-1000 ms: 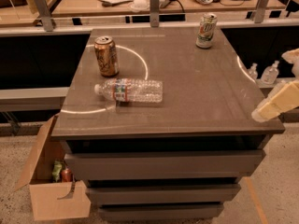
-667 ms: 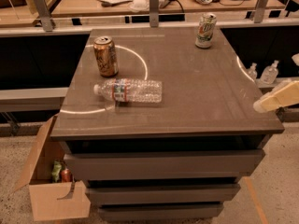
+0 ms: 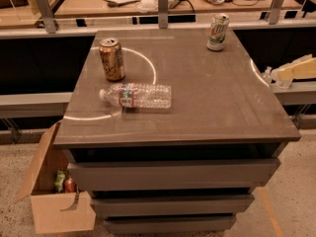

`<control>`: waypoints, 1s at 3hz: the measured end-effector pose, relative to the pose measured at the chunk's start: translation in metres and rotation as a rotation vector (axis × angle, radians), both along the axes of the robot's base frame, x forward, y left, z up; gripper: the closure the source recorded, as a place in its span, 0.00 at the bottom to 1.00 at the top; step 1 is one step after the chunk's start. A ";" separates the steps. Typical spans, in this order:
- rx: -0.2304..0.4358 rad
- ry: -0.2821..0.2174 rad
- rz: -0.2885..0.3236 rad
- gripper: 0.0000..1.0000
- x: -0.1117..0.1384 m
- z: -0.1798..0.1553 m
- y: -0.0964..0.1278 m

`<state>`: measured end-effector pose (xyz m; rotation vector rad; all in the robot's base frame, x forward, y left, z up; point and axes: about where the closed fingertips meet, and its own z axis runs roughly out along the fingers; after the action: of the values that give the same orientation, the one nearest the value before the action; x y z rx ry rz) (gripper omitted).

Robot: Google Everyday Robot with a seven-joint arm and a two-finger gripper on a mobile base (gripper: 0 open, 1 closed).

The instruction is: Move 7up can near orange can

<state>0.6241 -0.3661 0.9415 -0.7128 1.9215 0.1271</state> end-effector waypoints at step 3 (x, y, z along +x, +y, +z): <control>0.123 -0.032 0.078 0.00 0.083 -0.020 0.038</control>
Offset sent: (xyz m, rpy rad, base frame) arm 0.0763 0.0355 -0.0217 0.1119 -0.0392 0.1079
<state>0.7071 -0.3280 0.9214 -0.7029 1.8386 0.2784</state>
